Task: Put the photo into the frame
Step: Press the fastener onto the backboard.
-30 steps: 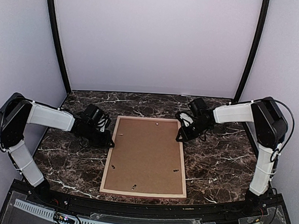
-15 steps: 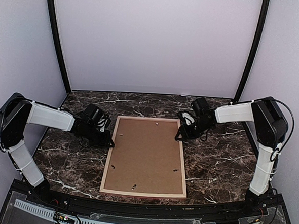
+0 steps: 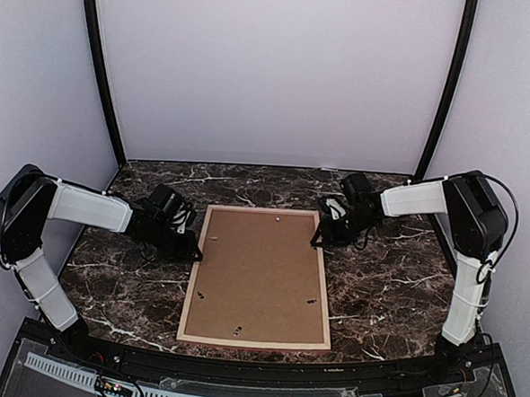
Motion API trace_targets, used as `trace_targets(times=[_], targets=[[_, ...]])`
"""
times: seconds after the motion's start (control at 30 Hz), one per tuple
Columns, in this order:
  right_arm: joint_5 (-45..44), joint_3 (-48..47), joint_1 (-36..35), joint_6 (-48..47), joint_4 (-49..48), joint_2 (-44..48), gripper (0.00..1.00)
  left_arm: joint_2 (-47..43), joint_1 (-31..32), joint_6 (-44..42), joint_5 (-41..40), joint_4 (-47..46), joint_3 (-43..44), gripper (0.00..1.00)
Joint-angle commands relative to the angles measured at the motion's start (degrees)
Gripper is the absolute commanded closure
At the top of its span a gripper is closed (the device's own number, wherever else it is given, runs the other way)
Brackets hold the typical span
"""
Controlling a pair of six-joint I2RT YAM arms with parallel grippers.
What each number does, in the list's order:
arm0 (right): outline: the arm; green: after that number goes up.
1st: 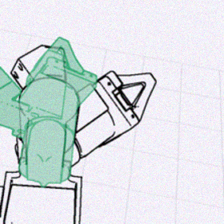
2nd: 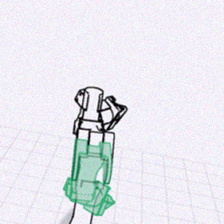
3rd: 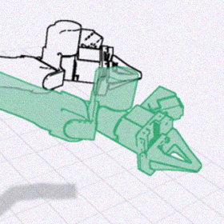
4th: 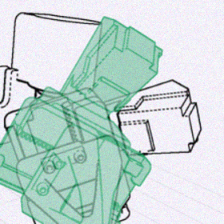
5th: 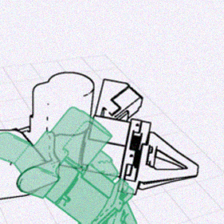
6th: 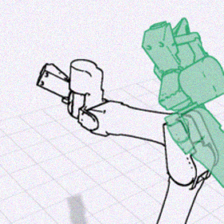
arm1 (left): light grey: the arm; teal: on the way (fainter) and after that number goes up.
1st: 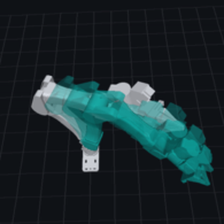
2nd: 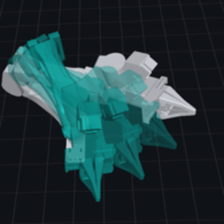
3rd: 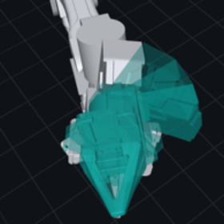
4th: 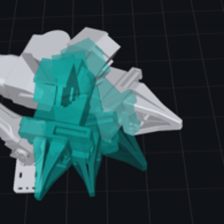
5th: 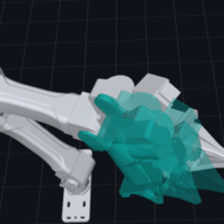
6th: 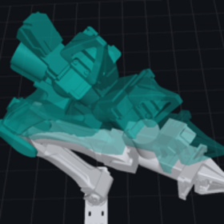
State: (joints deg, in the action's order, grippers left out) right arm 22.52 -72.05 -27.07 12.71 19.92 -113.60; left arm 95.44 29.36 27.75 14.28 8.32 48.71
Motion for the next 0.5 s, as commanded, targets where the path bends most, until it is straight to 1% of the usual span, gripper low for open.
trace_targets(times=[0.0,0.17,0.33,0.47], targets=[[2.4,-1.2,0.3,2.2,-2.4,-2.0,0.62,0.9,0.4,-1.9,1.5,1.6,-1.0,0.82],[0.2,-2.3,0.4,1.8,0.5,-2.7,0.62,0.8,0.4,-1.9,1.5,1.7,-1.0,0.82],[-4.3,-5.4,0.6,1.5,7.2,-4.3,0.63,0.6,0.4,-1.9,1.3,1.7,-1.0,0.82],[-6.6,-7.0,0.5,1.3,10.0,-5.0,0.63,0.5,0.4,-1.8,1.2,1.7,-1.2,0.82]])
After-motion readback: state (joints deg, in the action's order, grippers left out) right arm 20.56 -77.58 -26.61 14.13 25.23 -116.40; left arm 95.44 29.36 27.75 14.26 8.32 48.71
